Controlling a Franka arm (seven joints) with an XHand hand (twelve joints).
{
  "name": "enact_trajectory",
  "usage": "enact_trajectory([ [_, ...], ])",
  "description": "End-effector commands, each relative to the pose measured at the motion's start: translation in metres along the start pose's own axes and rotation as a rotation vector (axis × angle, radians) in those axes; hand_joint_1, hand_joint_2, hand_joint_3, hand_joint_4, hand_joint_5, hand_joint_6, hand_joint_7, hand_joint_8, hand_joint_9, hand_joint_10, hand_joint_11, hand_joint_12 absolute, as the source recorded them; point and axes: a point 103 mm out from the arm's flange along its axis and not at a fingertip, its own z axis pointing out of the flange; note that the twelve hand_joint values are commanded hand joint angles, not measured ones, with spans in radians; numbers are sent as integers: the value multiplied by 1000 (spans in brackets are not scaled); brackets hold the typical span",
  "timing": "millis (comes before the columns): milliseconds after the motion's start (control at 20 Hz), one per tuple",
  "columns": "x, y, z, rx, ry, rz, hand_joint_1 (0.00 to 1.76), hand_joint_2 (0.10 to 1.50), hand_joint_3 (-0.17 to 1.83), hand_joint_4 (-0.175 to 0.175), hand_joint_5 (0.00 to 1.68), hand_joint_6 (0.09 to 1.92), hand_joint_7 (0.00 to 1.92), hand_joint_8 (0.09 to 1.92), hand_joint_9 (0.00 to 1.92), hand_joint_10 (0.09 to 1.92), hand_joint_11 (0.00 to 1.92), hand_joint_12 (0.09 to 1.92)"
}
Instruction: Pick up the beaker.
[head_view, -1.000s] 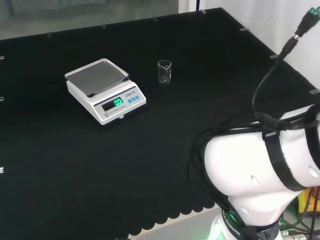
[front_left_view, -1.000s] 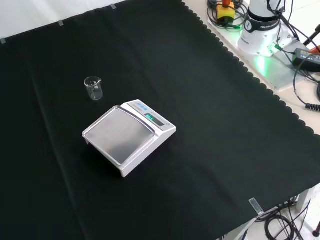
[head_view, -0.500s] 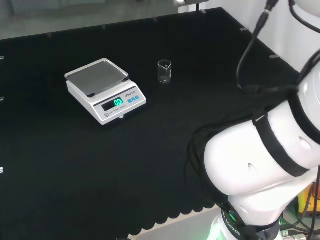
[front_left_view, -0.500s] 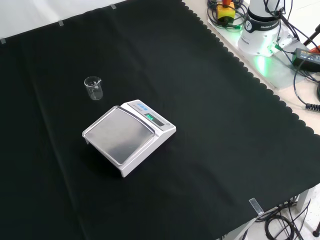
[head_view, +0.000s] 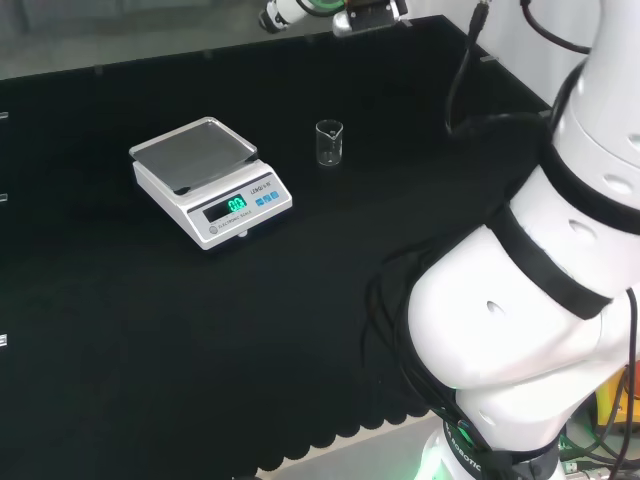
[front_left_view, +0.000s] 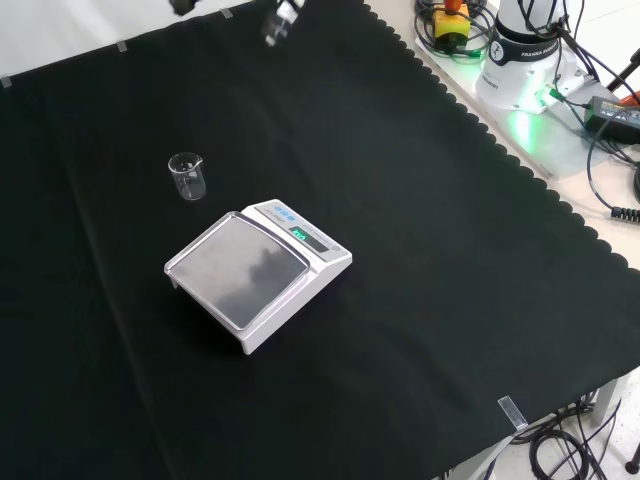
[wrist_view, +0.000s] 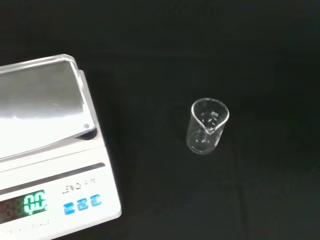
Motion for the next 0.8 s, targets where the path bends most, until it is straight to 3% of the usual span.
enact_trajectory([
  [50,-24,54,35,19,-3,41,347,829,250,-74,68,87,0,383,0,551,0,1432],
  [400,-26,99,89,94,20,20,340,822,231,-75,81,87,0,421,0,600,0,1444],
  [800,-27,126,117,155,36,17,352,827,210,-81,93,87,0,461,0,711,0,1491],
])
